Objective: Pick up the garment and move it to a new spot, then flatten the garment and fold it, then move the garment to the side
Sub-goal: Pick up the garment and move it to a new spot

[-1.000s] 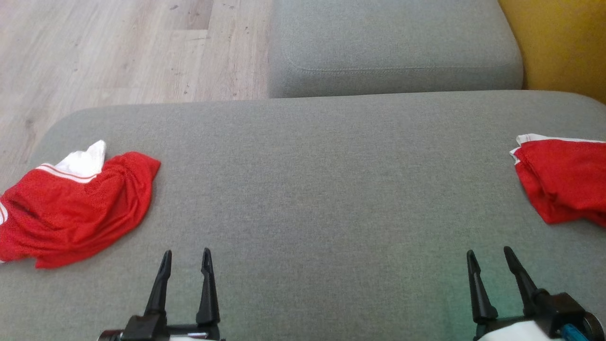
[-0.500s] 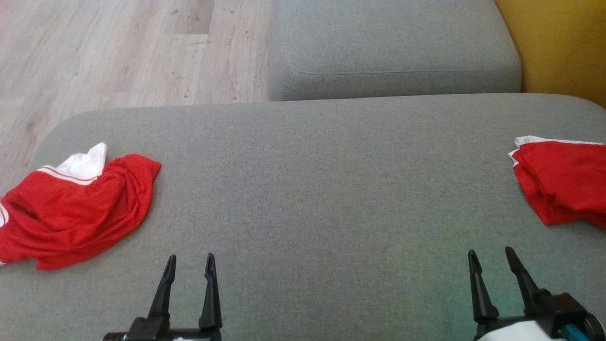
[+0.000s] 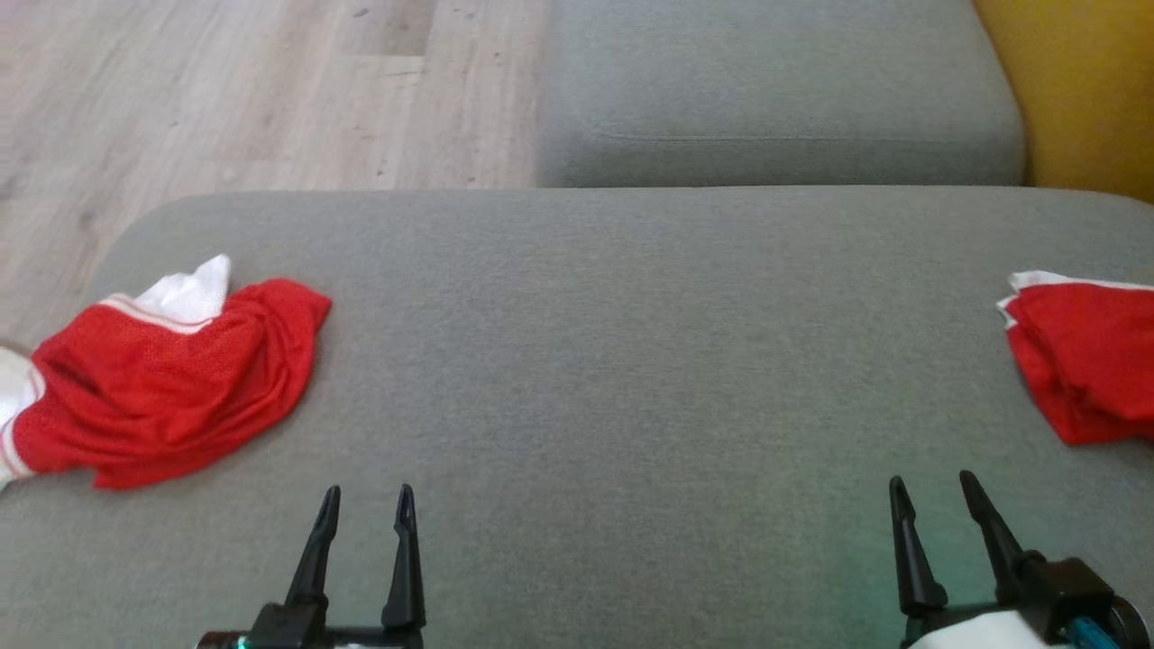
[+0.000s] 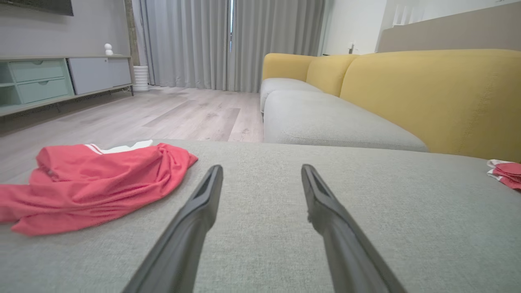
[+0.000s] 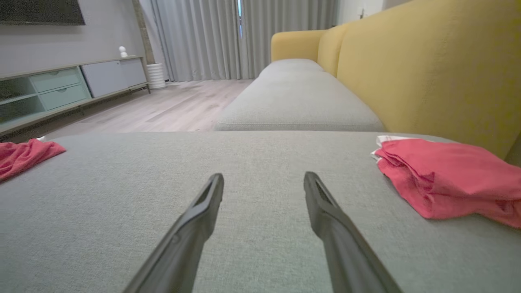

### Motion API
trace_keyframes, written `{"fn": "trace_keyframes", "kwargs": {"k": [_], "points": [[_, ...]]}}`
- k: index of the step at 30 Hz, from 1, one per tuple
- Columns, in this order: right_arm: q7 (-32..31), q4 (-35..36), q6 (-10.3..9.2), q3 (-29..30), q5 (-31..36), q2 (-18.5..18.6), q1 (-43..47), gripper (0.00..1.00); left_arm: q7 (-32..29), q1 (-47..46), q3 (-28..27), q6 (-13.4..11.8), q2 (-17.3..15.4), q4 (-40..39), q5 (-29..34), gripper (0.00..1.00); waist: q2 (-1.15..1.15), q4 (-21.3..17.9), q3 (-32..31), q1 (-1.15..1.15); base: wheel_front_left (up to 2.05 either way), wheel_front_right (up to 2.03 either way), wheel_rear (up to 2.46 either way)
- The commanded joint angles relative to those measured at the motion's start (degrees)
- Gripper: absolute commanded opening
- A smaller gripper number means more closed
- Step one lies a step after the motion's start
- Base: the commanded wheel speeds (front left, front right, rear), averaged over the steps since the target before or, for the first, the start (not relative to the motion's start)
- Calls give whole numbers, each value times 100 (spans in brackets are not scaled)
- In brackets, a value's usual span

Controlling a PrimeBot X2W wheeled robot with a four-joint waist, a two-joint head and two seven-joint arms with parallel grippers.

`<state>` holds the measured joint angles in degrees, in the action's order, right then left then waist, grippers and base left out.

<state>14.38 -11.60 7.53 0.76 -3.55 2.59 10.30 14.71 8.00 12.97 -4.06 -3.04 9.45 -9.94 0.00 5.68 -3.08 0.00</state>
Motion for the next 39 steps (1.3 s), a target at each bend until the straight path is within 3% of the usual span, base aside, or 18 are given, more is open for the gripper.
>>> {"fn": "trace_keyframes", "kwargs": {"k": [1,13,19,29,33,39], "points": [[62,151,-4,-139,-28,31,-211,100,29,-293,-156,3,16,-135,29,100,0,180,23,0,0,0,0],[62,166,-4,-198,-50,30,-308,100,29,-334,-162,-54,16,-162,32,100,0,1371,248,0,0,0,0],[62,152,-4,-193,1,30,-338,100,29,-352,-175,-151,16,-246,74,100,0,1774,382,0,0,0,0],[62,227,-4,-242,67,143,-410,100,29,-600,-348,-138,16,-494,-215,100,0,1854,810,0,0,0,0],[62,261,-4,-372,104,431,-563,100,29,-1201,-649,-168,16,-765,-72,100,0,1800,1300,0,0,0,0],[62,362,-4,-543,107,974,-925,100,29,-2590,-1058,141,-234,-501,207,100,0,1732,2128,0,0,0,0]]}}
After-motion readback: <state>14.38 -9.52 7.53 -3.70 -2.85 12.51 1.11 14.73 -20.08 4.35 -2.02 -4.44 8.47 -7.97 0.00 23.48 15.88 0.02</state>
